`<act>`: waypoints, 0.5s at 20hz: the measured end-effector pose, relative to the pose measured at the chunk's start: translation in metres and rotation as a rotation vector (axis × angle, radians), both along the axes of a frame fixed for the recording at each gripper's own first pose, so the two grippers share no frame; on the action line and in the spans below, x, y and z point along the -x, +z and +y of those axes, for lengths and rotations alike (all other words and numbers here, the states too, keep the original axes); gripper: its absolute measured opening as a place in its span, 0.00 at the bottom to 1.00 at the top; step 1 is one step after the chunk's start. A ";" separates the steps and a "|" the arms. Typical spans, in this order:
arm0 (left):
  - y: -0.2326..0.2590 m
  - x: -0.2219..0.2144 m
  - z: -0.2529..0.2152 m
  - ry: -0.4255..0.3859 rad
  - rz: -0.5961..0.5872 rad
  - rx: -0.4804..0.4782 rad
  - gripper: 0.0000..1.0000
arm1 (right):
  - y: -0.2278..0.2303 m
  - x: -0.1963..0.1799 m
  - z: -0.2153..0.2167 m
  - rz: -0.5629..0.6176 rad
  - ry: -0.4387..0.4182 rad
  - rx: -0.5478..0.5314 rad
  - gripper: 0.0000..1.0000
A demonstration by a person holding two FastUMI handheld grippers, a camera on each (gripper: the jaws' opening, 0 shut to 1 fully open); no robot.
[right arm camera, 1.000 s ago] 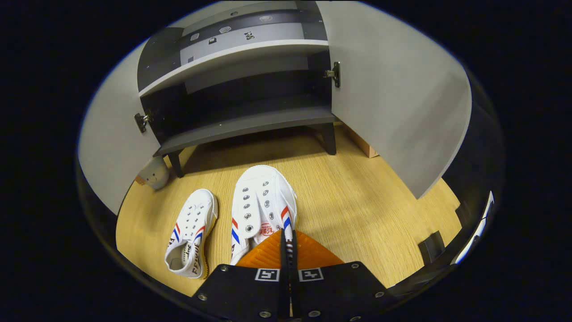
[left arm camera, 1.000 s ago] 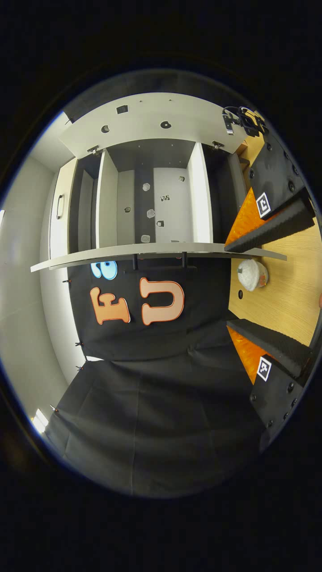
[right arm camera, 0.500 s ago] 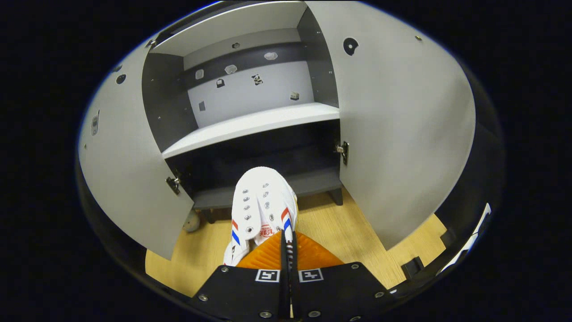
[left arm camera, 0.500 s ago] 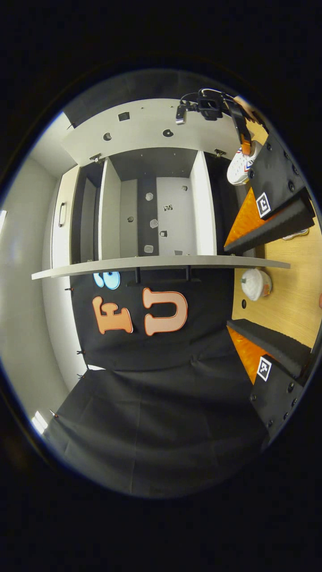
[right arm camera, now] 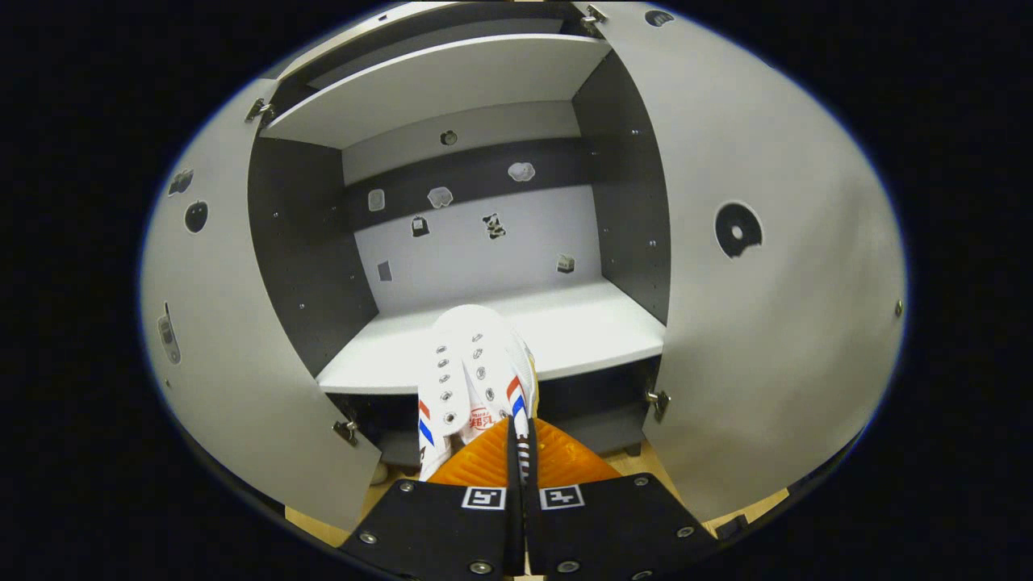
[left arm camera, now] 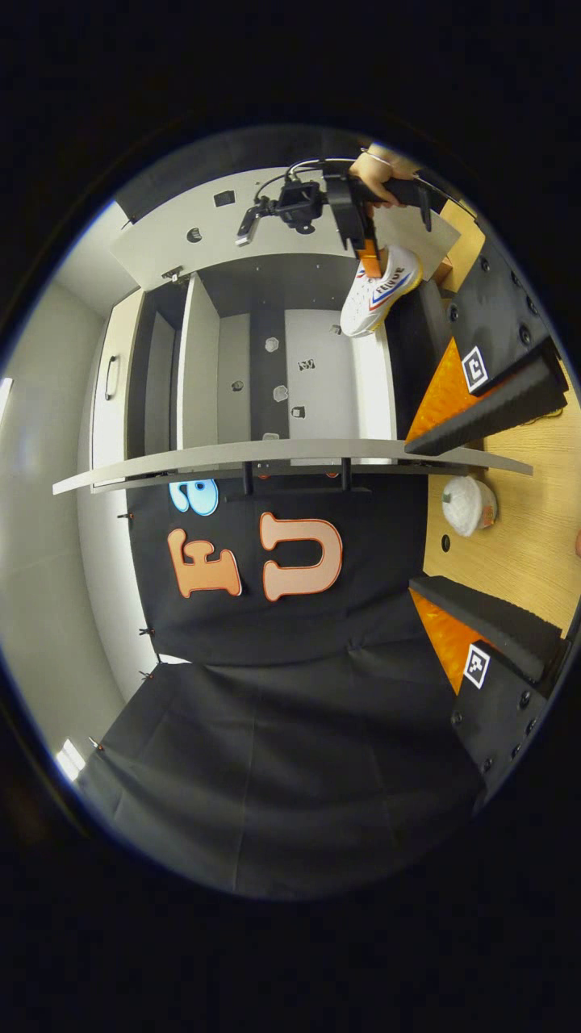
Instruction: Grab one shoe with the right hand and put it into the shoe cabinet, grab the other shoe with the left hand and put it into the shoe cabinet; then close the right door with the right hand and the left door with the left hand.
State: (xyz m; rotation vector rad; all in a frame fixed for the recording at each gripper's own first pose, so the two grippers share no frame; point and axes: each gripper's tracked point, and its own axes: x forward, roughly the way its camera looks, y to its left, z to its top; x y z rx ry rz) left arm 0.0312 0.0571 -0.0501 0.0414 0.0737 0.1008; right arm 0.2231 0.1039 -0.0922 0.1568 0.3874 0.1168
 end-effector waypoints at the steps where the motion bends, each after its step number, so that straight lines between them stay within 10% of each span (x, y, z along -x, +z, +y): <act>1: -0.001 -0.003 0.002 0.002 0.000 0.002 0.97 | 0.011 -0.012 0.001 -0.015 -0.001 0.002 0.01; 10: -0.013 -0.025 0.011 0.023 0.021 0.009 0.95 | 0.045 -0.130 0.010 -0.018 -0.035 0.028 0.00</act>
